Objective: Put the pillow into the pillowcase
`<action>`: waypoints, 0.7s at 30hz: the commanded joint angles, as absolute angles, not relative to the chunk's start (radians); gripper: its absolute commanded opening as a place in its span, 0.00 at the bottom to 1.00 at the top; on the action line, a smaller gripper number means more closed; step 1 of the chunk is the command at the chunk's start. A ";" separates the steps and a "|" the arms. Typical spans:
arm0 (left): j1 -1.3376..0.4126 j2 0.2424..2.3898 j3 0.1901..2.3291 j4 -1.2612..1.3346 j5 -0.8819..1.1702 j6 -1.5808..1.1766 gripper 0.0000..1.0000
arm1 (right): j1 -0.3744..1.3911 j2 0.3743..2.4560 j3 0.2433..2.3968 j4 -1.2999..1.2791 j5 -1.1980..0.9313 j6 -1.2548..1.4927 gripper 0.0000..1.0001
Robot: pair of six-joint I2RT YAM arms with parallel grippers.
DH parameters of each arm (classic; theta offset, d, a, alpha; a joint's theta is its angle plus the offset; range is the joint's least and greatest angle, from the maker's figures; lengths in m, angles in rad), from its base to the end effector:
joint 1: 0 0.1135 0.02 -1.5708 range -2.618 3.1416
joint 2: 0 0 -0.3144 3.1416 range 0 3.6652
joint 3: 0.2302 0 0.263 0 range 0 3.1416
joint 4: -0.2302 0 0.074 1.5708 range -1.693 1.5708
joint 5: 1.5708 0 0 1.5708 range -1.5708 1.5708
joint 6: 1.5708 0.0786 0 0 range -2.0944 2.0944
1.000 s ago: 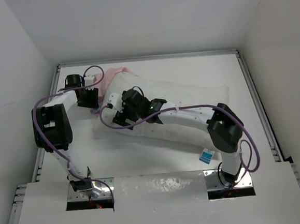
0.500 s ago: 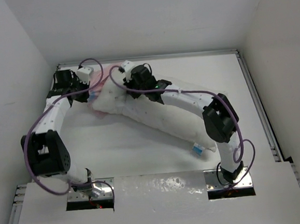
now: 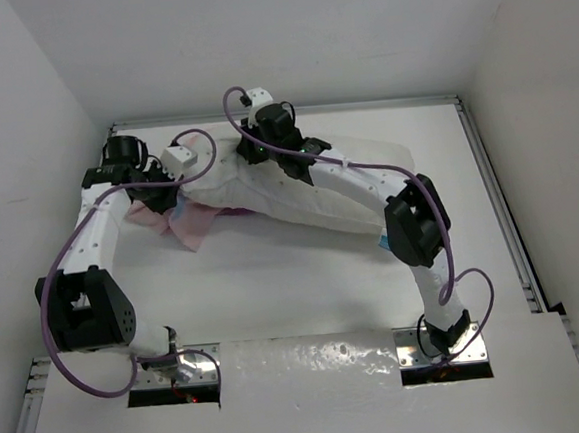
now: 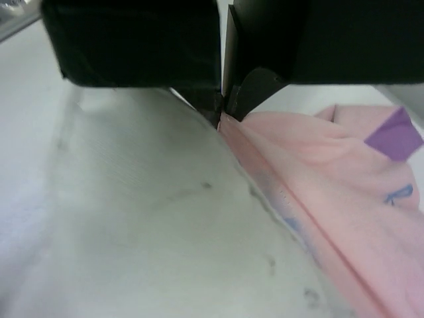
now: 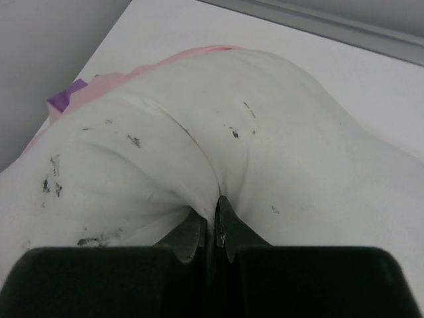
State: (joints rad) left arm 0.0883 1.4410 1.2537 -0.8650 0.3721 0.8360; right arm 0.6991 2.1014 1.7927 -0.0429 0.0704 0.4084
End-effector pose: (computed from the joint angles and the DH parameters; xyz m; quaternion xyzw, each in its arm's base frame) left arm 0.3163 -0.0007 0.3087 0.3911 0.8670 -0.0477 0.3052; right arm 0.4509 0.3718 0.3116 -0.0987 0.8136 0.2764 0.5019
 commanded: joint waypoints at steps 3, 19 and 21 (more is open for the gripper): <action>0.080 1.365 1.335 -1.098 0.664 0.974 0.00 | 0.684 2.129 1.741 0.057 0.221 0.534 0.00; 0.064 1.298 1.314 -1.236 0.859 1.031 0.30 | 0.742 2.106 1.582 0.058 0.195 0.638 0.00; 0.072 1.298 1.351 -1.233 0.861 1.006 0.38 | 0.742 2.065 1.499 0.095 0.177 0.614 0.00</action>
